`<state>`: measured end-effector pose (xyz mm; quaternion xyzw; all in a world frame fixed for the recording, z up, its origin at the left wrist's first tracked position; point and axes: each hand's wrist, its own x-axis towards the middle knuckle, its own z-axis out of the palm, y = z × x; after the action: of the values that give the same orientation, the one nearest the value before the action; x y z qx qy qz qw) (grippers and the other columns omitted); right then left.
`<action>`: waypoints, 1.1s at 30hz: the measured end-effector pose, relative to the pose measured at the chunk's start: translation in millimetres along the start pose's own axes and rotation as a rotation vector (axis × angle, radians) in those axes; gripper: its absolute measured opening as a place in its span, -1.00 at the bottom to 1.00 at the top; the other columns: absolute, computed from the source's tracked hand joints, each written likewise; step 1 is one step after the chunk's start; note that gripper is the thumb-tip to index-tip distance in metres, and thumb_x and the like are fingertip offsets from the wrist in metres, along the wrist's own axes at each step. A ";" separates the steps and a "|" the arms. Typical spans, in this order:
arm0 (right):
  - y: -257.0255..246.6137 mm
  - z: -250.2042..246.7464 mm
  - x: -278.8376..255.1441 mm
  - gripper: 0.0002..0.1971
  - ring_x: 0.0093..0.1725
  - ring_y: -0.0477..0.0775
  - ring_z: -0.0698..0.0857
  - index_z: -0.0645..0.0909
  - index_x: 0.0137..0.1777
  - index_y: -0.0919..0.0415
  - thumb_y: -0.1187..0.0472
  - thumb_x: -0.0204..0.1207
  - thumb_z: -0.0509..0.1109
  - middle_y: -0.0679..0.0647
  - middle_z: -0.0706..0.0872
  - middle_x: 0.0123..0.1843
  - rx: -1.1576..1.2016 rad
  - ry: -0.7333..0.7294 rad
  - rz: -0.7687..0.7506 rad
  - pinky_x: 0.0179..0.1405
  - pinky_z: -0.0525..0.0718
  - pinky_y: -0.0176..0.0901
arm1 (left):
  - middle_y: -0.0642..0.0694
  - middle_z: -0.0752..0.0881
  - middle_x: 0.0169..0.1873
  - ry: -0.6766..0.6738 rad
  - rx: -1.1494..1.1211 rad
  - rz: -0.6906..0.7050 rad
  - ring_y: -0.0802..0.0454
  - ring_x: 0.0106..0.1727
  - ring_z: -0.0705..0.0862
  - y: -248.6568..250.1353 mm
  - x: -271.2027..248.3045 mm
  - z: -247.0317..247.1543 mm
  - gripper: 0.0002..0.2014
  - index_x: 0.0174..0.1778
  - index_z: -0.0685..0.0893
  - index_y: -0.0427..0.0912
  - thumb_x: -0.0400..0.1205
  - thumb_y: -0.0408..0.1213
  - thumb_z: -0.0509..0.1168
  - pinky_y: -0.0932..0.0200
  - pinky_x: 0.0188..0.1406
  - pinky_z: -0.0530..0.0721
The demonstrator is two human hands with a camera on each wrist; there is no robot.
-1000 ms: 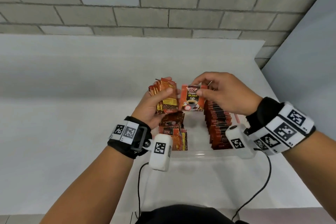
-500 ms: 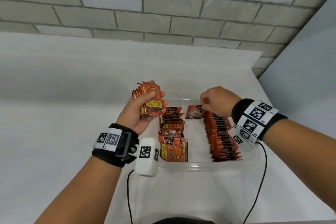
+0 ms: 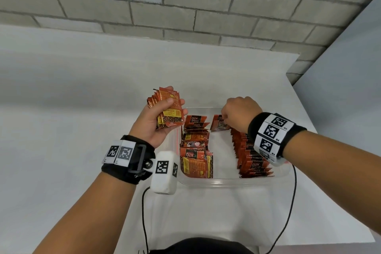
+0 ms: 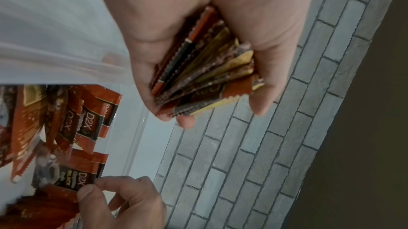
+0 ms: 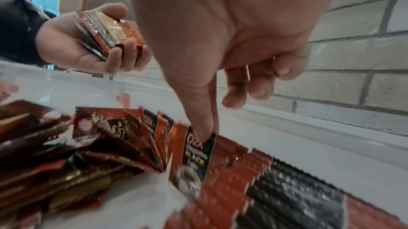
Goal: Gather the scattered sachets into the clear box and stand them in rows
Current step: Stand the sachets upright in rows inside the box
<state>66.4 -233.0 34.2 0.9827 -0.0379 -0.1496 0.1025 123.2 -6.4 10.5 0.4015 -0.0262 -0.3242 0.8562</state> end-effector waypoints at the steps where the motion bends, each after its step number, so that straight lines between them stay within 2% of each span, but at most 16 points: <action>1: 0.1 2.4 0.5 -0.79 -0.05 0.12 0.63 0.73 0.02 0.10 0.27 0.60 0.26 0.05 0.67 0.01 -0.025 0.022 0.002 -0.13 0.34 -0.11 | -0.19 0.79 -0.05 0.004 0.000 0.000 -0.12 -0.14 0.81 0.0 -0.1 0.0 -0.60 0.20 0.63 -0.02 0.42 -0.26 0.36 0.06 -0.24 0.79; 6: 0.7 4.6 0.6 -0.81 -0.20 0.09 0.52 0.71 -0.02 0.16 0.25 0.63 0.25 0.05 0.65 -0.06 -0.101 0.060 -0.012 -0.14 0.30 -0.10 | -0.18 0.80 -0.07 0.006 -0.005 -0.009 -0.11 -0.15 0.81 -1.8 -0.4 0.1 -0.60 0.20 0.64 -0.02 0.42 -0.26 0.35 0.07 -0.25 0.79; 9: -2.1 1.8 -0.9 -0.81 -0.26 0.08 0.45 0.66 -0.09 0.19 0.31 0.63 0.20 0.04 0.53 -0.21 -0.151 0.047 -0.030 -0.13 0.29 -0.10 | -0.19 0.80 -0.06 -0.003 -0.012 -0.012 -0.11 -0.15 0.81 -3.0 0.0 -0.2 -0.61 0.19 0.64 -0.02 0.41 -0.25 0.38 0.07 -0.26 0.79; 11: -4.4 -1.0 -1.7 -0.79 -0.27 0.09 0.43 0.59 -0.17 0.17 0.37 0.61 0.17 0.00 0.38 -0.34 -0.175 0.027 -0.034 -0.12 0.27 -0.09 | -0.21 0.79 -0.04 -0.014 -0.018 -0.006 -0.12 -0.14 0.81 -3.1 -0.7 0.0 -0.55 0.18 0.66 -0.03 0.35 -0.23 0.51 0.06 -0.26 0.79; 13: -6.2 -3.4 -2.4 -0.78 -0.26 0.10 0.43 0.48 -0.23 0.15 0.41 0.59 0.17 -0.01 0.30 -0.38 -0.196 0.007 -0.037 -0.09 0.27 -0.09 | -0.22 0.78 -0.03 -0.028 -0.017 -0.007 -0.13 -0.14 0.81 -2.9 -0.9 0.5 -0.42 0.18 0.66 -0.03 0.23 -0.20 0.64 0.05 -0.24 0.79; 15: -7.8 -5.2 -2.4 -0.78 -0.25 0.10 0.43 0.44 -0.25 0.16 0.43 0.58 0.17 -0.01 0.29 -0.38 -0.214 0.000 -0.038 -0.07 0.28 -0.10 | -0.21 0.80 -0.05 -0.028 -0.014 -0.006 -0.13 -0.14 0.81 -2.7 -0.5 -0.5 -0.43 0.19 0.66 -0.03 0.25 -0.20 0.63 0.06 -0.23 0.79; 17: -8.6 -6.5 -2.6 -0.78 -0.25 0.10 0.43 0.42 -0.26 0.15 0.43 0.57 0.17 -0.01 0.29 -0.38 -0.226 -0.006 -0.039 -0.05 0.29 -0.10 | -0.18 0.80 -0.08 -0.017 -0.012 -0.005 -0.11 -0.15 0.81 -2.0 -0.7 -0.6 -0.58 0.20 0.64 -0.02 0.40 -0.24 0.44 0.07 -0.22 0.79; 19: -10.0 -7.8 -3.1 -0.78 -0.23 0.10 0.43 0.40 -0.26 0.14 0.42 0.58 0.18 -0.01 0.29 -0.37 -0.239 -0.011 -0.039 -0.04 0.29 -0.09 | -0.17 0.80 -0.08 -0.005 -0.004 -0.012 -0.11 -0.15 0.81 -1.6 -0.5 -0.5 -0.61 0.21 0.63 -0.03 0.43 -0.25 0.36 0.07 -0.21 0.79; 22: -13.7 -9.5 -4.9 -0.80 -0.21 0.11 0.43 0.42 -0.22 0.13 0.41 0.58 0.18 0.00 0.30 -0.36 -0.236 -0.006 -0.031 -0.01 0.30 -0.07 | -0.18 0.80 -0.06 0.005 0.012 -0.016 -0.11 -0.13 0.81 -0.6 -1.0 0.4 -0.58 0.25 0.61 -0.07 0.43 -0.25 0.36 0.07 -0.21 0.79; 27: -14.9 -8.6 -5.5 -0.86 -0.20 0.10 0.42 0.53 -0.10 0.16 0.41 0.56 0.23 0.05 0.49 -0.17 -0.208 0.007 0.008 0.09 0.39 -0.04 | -0.18 0.79 -0.04 -0.009 0.010 -0.005 -0.11 -0.13 0.81 -1.7 -0.6 0.0 -0.62 0.20 0.63 -0.03 0.44 -0.27 0.39 0.06 -0.20 0.79; 33: -13.3 -6.0 -4.9 -0.82 -0.16 0.13 0.51 0.61 -0.02 0.18 0.42 0.56 0.22 0.04 0.50 -0.18 -0.221 0.033 -0.002 0.09 0.40 -0.04 | -0.18 0.80 -0.07 -0.004 0.000 -0.009 -0.11 -0.14 0.81 -2.5 -2.5 0.2 -0.65 0.18 0.64 -0.03 0.46 -0.26 0.36 0.06 -0.19 0.79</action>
<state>64.1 -218.3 38.4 0.9677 -0.0182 -0.1369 0.2109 119.8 -6.3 9.4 0.4008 -0.0261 -0.3290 0.8547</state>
